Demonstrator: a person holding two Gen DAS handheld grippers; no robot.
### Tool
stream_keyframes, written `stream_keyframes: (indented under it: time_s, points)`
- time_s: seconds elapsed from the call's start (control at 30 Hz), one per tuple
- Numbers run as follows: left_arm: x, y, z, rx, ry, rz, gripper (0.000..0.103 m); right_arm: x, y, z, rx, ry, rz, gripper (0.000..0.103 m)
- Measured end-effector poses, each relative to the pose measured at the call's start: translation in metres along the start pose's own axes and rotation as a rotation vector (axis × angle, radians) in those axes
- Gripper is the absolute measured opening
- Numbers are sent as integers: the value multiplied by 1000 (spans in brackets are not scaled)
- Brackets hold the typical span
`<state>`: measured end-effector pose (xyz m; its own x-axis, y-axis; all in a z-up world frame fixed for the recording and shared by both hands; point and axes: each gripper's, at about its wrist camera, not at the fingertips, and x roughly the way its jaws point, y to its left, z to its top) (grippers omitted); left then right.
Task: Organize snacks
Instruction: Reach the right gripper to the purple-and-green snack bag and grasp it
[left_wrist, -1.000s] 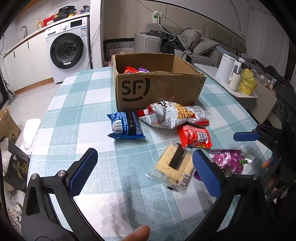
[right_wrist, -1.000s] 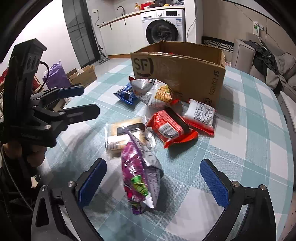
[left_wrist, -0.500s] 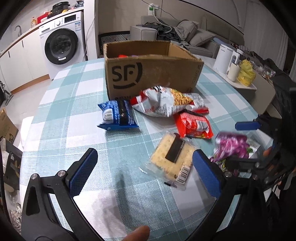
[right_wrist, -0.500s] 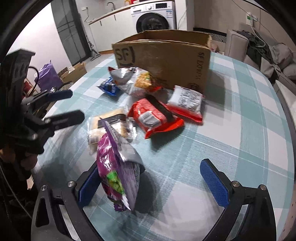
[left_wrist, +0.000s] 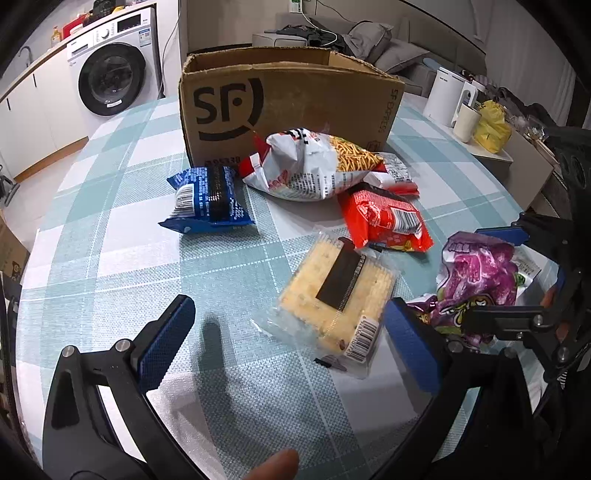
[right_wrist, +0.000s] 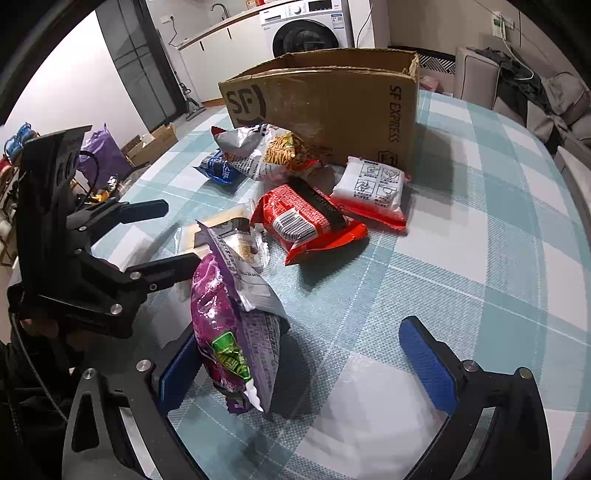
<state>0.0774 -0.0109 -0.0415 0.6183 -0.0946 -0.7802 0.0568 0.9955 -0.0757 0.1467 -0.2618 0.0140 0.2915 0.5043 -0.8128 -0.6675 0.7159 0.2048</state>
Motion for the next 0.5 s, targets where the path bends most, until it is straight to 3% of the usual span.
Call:
stream_keyframes:
  time_s: [0.5]
  points:
    - [16,-4,-2,20,34,-5,102,2,12,-4,-41,0,91,75]
